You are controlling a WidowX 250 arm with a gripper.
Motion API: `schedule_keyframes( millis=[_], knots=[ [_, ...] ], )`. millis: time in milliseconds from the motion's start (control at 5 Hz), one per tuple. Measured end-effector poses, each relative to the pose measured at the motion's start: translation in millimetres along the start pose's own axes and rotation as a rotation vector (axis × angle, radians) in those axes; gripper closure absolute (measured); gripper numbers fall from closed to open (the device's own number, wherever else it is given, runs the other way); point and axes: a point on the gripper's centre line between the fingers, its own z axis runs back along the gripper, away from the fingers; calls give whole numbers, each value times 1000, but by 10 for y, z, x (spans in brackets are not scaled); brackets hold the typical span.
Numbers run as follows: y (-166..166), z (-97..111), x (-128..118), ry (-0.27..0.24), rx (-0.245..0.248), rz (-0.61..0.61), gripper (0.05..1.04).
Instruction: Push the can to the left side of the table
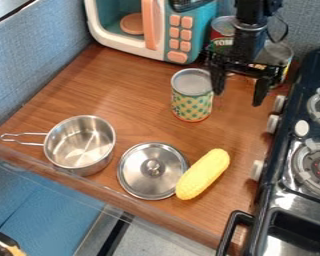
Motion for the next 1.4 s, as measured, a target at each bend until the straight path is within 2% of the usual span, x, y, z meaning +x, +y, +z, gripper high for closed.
schedule_keyframes(
  millis=[200, 800, 1200, 1400],
  knots=[
    [63, -134, 29, 30, 8, 7, 83],
    [519, -257, -13, 65, 40, 45, 83],
    [927, -353, -213, 143, 118, 5, 83],
    [1125, -358, -286, 157, 123, -12, 83]
  ],
)
